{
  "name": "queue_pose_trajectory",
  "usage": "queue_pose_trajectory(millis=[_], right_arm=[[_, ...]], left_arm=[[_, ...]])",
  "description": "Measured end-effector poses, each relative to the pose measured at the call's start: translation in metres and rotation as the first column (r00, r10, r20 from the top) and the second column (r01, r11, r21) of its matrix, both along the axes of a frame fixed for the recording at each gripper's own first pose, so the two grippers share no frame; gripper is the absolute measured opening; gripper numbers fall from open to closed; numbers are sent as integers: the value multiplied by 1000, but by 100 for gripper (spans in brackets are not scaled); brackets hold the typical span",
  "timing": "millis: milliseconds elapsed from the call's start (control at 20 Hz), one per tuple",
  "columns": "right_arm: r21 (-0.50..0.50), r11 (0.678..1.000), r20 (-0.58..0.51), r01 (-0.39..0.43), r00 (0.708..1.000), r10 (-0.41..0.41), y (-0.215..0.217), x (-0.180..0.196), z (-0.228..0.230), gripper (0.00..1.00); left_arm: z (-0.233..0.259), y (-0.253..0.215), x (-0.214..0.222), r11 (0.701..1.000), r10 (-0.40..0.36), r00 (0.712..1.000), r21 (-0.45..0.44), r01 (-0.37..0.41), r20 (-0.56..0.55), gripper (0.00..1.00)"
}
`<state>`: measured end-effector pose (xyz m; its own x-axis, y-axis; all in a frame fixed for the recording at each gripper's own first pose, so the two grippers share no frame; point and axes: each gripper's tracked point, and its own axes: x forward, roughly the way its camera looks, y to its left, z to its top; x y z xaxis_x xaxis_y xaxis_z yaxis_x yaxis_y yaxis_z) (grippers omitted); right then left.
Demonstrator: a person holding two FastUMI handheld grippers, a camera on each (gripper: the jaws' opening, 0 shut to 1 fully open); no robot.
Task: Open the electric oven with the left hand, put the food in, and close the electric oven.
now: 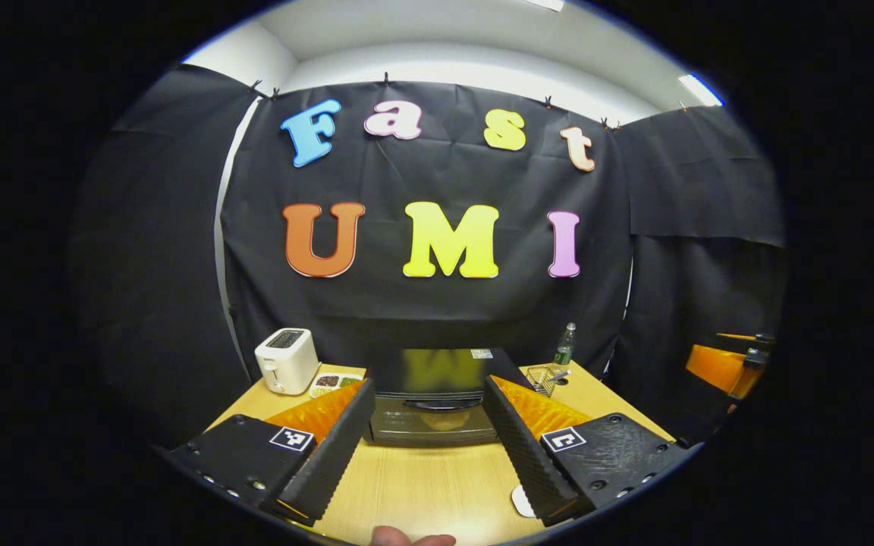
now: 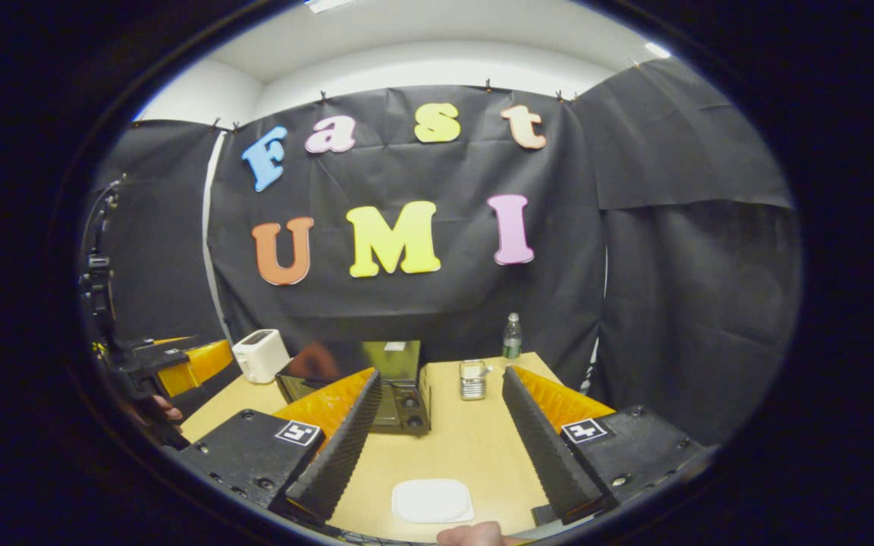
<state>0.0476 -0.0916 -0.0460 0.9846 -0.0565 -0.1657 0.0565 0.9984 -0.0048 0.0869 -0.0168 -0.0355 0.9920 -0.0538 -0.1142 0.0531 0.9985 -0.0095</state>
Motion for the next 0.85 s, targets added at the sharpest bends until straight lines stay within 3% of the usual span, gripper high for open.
queue_pose_trajectory(millis=[100,150,550,850], right_arm=[[-21,1000,31,-13,999,13,18,-22,18,98],[-27,999,36,-22,999,23,29,-34,21,98],[-32,998,18,-45,999,46,71,-125,22,99],[-1,998,40,-69,997,69,88,-149,25,100]], left_arm=[[19,5,-37,1000,-3,1000,-12,3,19,84],[24,8,-56,1000,-1,1000,-21,2,26,93],[39,18,-165,998,46,996,-50,-42,71,93],[41,26,-197,996,70,994,-64,-65,80,93]])
